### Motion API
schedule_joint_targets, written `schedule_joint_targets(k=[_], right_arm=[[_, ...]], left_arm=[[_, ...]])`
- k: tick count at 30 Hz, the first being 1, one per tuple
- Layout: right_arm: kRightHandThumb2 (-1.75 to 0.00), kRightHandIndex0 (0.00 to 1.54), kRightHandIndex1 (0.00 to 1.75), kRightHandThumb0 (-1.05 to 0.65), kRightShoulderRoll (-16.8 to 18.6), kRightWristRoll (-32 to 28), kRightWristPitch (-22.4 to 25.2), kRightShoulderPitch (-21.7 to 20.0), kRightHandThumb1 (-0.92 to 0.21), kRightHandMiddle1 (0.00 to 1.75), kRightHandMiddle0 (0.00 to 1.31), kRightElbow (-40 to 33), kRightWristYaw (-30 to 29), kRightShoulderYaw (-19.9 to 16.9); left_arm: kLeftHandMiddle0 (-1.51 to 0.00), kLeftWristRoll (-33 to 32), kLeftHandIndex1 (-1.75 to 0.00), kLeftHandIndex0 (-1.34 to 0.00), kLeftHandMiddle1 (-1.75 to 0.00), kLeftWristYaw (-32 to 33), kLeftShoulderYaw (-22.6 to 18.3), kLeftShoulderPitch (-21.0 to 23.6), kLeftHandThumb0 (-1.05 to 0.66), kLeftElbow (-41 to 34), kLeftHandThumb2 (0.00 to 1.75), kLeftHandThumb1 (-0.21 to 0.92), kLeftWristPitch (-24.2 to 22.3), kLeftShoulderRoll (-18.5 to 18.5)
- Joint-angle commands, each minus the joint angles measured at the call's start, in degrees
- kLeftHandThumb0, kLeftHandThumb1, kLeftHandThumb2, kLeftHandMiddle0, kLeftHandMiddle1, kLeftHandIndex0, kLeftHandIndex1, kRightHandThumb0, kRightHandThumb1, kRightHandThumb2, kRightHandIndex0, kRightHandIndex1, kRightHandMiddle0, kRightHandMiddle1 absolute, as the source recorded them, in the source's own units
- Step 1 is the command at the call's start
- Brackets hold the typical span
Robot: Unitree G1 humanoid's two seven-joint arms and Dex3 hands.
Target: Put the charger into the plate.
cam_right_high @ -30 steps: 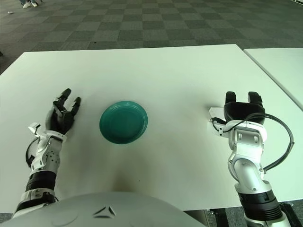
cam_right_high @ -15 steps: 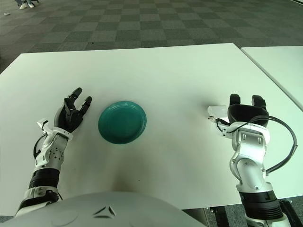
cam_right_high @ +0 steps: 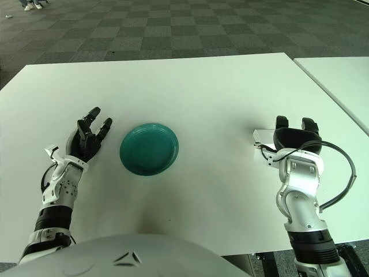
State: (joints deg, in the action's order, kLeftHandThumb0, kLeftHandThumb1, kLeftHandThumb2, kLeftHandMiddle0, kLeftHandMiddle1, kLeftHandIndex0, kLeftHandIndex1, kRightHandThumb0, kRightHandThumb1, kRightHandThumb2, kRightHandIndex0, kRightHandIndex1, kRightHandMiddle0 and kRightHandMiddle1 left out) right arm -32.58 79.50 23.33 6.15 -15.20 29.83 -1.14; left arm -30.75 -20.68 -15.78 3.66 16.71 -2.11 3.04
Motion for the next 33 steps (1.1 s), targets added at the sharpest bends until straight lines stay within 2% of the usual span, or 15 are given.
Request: schedule_joint_targets(k=[1,10,33], right_arm=[[-0.98,0.02,0.01,-1.05,0.71,-1.52,0.49,-1.29,-0.92,0.00,0.00,1.22,-1.64,0.32],[-0.98,0.03,0.01,-1.05,0.48,-4.97,-0.04,-1.70,-0.92,0.00,0.00,4.11,-5.19,0.97],[-0.96,0.02,0.00,-1.05,-0.32,-8.92,-0.66,-3.62,-0.92,0.00,0.00,9.07,-8.10,4.64]], left_arm=[[-0.38,0.59,-0.73,0.00,-0.01,0.53,-0.12,-1.92,-0.80,1.64,0.90,0.92,-2.41,-0.08],[-0.37,0.32,-0.72,0.00,-0.01,0.15,-0.29,-1.95,-0.80,1.20,0.90,0.92,-2.88,-0.03],[-0.35,0.30,-0.68,0.00,0.00,0.29,-0.96,-1.88,-0.82,0.87,0.89,0.92,-3.90,-0.37]])
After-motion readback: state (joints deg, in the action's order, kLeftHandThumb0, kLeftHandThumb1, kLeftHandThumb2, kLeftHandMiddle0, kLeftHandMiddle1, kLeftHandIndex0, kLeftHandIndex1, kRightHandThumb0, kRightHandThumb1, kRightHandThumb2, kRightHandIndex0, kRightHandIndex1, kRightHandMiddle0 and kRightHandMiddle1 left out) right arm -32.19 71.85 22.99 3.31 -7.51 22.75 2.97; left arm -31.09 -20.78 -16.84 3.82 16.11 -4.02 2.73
